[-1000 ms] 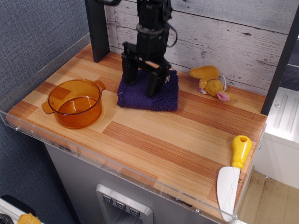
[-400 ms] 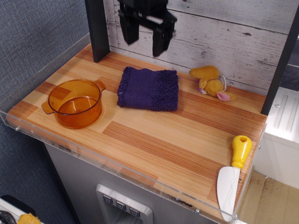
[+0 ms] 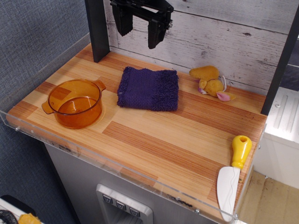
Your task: Move the purple cloth to the back center of the table adjacent to the brown vegetables.
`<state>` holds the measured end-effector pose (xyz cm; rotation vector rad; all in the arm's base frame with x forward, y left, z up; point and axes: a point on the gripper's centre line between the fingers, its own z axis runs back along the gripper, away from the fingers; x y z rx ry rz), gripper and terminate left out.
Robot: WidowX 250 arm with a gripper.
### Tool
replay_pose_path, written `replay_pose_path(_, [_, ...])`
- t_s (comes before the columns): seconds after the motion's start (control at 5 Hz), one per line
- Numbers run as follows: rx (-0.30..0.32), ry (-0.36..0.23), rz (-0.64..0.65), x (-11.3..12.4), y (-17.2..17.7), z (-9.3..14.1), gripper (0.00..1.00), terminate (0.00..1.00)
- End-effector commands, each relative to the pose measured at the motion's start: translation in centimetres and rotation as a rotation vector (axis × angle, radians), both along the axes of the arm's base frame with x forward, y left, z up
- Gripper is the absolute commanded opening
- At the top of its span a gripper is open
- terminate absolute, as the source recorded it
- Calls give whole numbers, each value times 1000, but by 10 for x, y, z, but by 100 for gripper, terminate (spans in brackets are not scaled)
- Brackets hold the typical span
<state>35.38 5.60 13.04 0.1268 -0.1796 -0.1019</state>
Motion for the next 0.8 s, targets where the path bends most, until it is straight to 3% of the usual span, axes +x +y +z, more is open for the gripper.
replay_pose_path(0.0, [9,-58,-10,-10,1,16,100,0])
replay_pose_path(0.4, [9,-58,-10,-10,1,16,100,0])
replay_pose_path(0.6, [9,-58,-10,-10,1,16,100,100])
